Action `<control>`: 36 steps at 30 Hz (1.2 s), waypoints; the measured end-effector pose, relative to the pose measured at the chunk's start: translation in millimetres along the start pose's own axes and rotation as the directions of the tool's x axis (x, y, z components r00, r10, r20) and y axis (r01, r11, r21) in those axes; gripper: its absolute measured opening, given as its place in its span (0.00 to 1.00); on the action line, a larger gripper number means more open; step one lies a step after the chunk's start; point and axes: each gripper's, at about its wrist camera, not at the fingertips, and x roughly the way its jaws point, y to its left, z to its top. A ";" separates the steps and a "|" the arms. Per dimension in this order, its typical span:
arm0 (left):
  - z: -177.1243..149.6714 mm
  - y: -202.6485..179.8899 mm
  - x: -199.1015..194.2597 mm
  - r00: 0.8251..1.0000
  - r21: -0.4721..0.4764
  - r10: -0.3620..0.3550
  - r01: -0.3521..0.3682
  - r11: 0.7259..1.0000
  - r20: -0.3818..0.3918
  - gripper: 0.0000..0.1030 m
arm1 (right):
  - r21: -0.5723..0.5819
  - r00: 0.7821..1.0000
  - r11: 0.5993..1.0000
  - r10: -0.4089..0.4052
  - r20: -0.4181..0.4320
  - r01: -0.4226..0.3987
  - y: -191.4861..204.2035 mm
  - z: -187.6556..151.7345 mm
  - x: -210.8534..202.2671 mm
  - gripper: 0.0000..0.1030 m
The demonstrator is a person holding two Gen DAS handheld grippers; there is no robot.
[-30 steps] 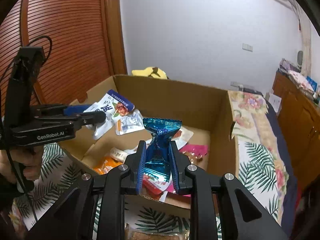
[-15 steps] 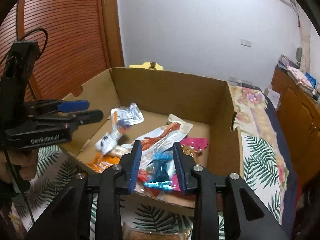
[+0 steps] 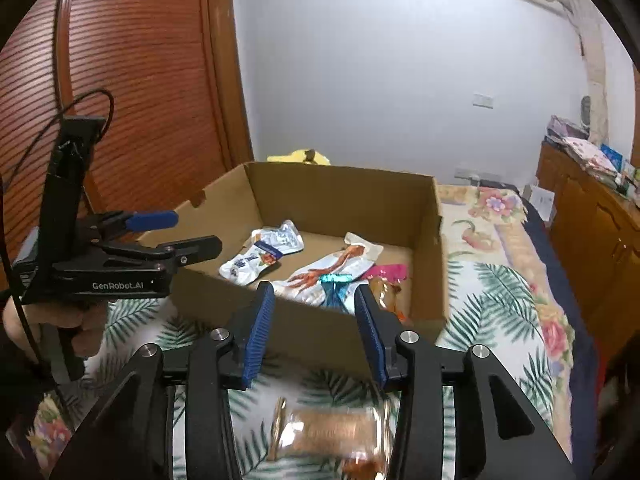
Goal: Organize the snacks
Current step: 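Lower the left gripper toward the clear pastry tray while the right gripper lowers onto the orange foil packet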
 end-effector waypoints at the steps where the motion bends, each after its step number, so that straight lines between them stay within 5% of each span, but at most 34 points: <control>1: -2.2 -1.9 -4.5 1.000 0.002 -0.008 0.008 1.000 0.000 0.87 | 0.005 1.000 1.000 -0.001 0.000 0.001 0.0 -3.9 -6.5 0.45; 21: -72.4 -69.6 -65.3 0.994 0.110 -0.093 0.099 0.989 -0.051 0.89 | 0.061 0.992 0.991 -0.116 -0.045 0.119 -9.1 -77.3 -87.7 0.52; 36: -99.6 -93.5 -28.5 0.986 0.108 -0.134 0.144 0.984 -0.095 0.89 | 0.051 0.982 0.992 -0.102 -0.162 0.111 -42.3 -108.7 -50.0 0.52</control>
